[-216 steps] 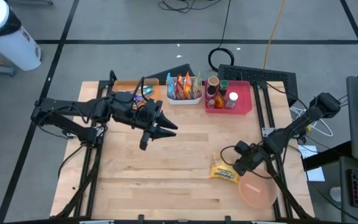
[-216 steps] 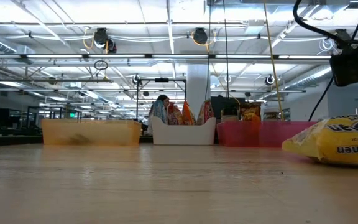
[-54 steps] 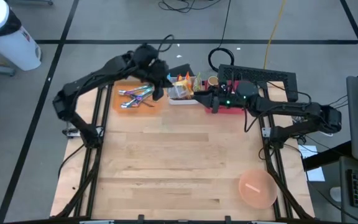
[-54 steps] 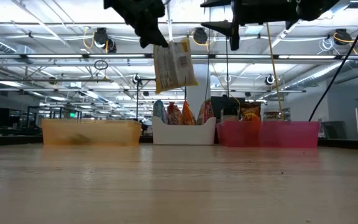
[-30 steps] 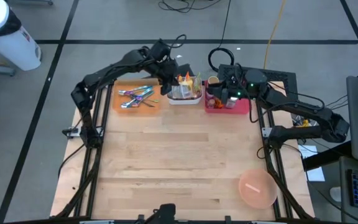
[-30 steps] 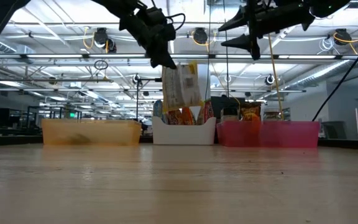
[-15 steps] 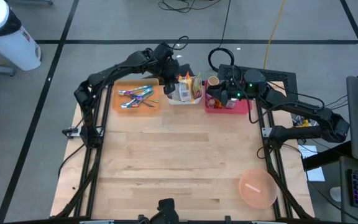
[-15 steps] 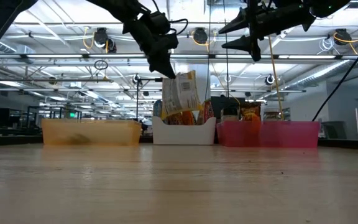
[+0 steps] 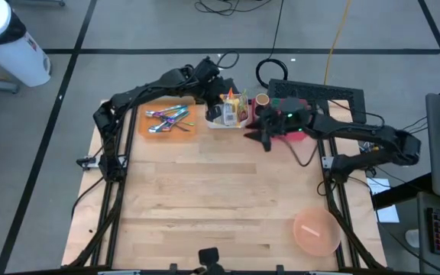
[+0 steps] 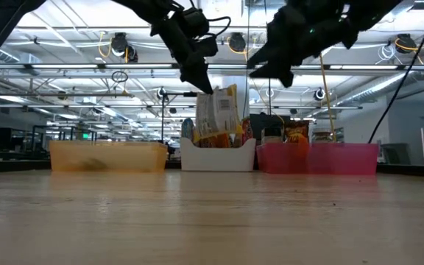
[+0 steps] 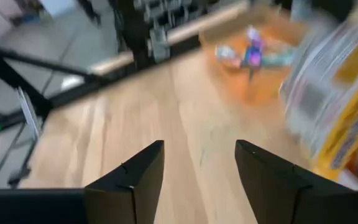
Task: Pick & Place Food Item
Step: Put the yellow noodle pack into the white bin
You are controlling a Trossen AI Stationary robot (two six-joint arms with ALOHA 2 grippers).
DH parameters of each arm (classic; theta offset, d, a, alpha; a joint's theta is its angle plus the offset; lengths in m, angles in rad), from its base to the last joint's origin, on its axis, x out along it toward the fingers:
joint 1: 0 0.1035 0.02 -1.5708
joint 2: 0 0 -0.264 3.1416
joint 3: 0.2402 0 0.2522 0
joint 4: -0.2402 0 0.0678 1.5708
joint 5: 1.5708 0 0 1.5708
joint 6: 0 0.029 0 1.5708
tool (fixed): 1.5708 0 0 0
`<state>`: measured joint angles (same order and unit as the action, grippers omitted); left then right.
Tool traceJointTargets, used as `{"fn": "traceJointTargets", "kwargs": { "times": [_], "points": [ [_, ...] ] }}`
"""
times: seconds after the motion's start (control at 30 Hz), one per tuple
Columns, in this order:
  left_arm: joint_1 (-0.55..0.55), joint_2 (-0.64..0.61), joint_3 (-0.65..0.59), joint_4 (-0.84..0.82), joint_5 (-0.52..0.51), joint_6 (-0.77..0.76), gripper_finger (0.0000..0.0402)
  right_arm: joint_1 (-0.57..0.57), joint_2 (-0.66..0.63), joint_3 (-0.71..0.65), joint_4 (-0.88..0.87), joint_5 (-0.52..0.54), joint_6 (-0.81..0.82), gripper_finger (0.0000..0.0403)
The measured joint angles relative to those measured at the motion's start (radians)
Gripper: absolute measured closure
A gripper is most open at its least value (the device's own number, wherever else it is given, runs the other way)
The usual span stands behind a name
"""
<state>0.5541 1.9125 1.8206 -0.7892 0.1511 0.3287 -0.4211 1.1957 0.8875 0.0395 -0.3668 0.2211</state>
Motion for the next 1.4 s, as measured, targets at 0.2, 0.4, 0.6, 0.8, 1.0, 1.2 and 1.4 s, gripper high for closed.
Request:
{"fn": "traceJointTargets", "kwargs": {
  "times": [0.2, 0.4, 0.6, 0.8, 1.0, 1.2, 1.4],
  "points": [
    [0.002, 0.024, 0.000, 0.016, -0.006, -0.024, 0.0401, 0.038, 0.171, 0.000, 0.068, 0.000, 0.002, 0.0259],
    [0.002, 0.034, 0.000, 0.022, -0.002, -0.038, 0.0401, 0.019, 0.281, 0.000, 0.175, 0.058, 0.006, 0.0314],
    [0.002, 0.034, -0.001, 0.034, -0.002, -0.044, 0.0401, -0.009, 0.367, 0.000, 0.219, 0.082, 0.006, 0.0359],
    [0.000, 0.034, -0.001, 0.034, -0.002, -0.042, 0.0401, -0.025, 0.452, 0.000, 0.306, 0.138, 0.054, 0.0399],
    [0.000, 0.034, -0.001, 0.033, -0.003, -0.042, 0.0401, -0.039, 0.487, 0.000, 0.377, 0.197, 0.060, 0.0400],
    [-0.005, 0.034, -0.001, 0.034, -0.007, -0.031, 0.0401, -0.069, 0.501, 0.000, 0.403, 0.240, 0.081, 0.0402],
    [-0.019, 0.034, -0.001, 0.034, -0.049, 0.008, 0.0401, -0.081, 0.573, 0.003, 0.433, 0.232, 0.129, 0.0402]
  ]
}}
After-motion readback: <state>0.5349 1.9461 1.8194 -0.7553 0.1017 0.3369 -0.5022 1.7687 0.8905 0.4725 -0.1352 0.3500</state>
